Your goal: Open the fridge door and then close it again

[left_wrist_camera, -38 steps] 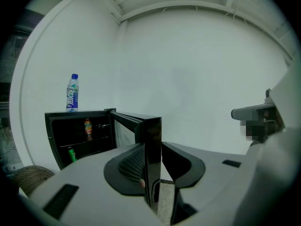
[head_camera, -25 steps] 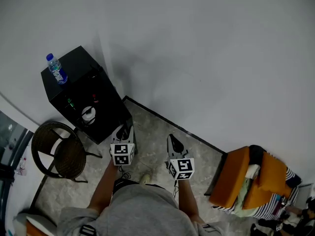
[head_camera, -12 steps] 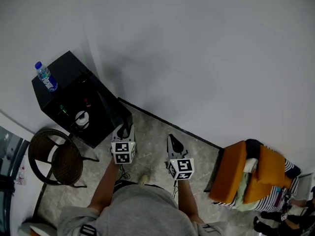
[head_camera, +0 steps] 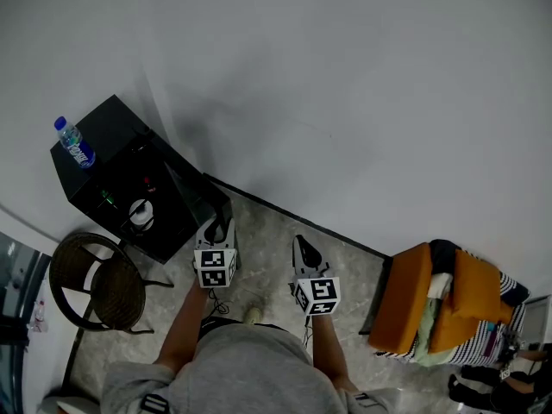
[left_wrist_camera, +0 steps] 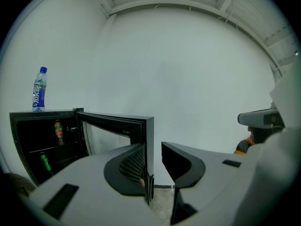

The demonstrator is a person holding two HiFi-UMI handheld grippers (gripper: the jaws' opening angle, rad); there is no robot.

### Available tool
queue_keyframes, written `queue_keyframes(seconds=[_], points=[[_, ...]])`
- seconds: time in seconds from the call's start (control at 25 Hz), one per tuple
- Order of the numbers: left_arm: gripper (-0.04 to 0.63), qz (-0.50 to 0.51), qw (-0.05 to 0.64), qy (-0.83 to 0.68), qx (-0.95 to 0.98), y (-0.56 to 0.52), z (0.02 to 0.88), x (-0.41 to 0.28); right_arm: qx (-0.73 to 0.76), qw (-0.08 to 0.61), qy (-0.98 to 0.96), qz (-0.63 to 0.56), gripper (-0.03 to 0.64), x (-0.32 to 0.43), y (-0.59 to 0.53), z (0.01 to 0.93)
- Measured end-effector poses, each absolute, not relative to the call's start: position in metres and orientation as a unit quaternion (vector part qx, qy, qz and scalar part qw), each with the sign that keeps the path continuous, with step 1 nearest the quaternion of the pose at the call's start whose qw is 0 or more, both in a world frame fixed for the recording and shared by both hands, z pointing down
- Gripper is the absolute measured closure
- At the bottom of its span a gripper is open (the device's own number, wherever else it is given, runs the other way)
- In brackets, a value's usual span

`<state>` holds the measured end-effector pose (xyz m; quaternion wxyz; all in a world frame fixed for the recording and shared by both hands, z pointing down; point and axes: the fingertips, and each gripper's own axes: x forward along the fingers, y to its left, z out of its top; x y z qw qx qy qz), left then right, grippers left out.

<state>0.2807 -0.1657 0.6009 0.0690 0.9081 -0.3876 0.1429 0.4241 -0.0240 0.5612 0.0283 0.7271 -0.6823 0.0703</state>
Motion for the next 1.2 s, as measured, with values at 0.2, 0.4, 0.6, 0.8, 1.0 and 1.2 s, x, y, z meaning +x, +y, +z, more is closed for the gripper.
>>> queue_keyframes(seconds=[0.2, 0.4, 0.6, 0.8, 1.0, 1.2], points=[[0.485, 0.144, 0.062, -0.384, 0.910, -0.165, 0.600, 0.282, 0.722, 0.027, -0.688, 0.068, 0.592, 0.420, -0.027, 0.559], [0.485, 0.133, 0.020, -0.390, 0.911, -0.160, 0.579, 0.272, 0.711, 0.026, -0.700, 0.065, 0.592, 0.410, -0.032, 0.556], [0.486, 0.123, 0.003, -0.401, 0.908, -0.155, 0.561, 0.248, 0.694, 0.025, -0.717, 0.060, 0.592, 0.393, -0.041, 0.551], [0.500, 0.120, -0.004, -0.421, 0.899, -0.152, 0.552, 0.217, 0.673, 0.026, -0.737, 0.056, 0.592, 0.372, -0.052, 0.548], [0.527, 0.114, -0.002, -0.457, 0.882, -0.151, 0.548, 0.177, 0.647, 0.027, -0.761, 0.048, 0.592, 0.345, -0.068, 0.543], [0.563, 0.103, 0.008, -0.500, 0.860, -0.146, 0.545, 0.135, 0.620, 0.026, -0.783, 0.044, 0.592, 0.319, -0.080, 0.538]])
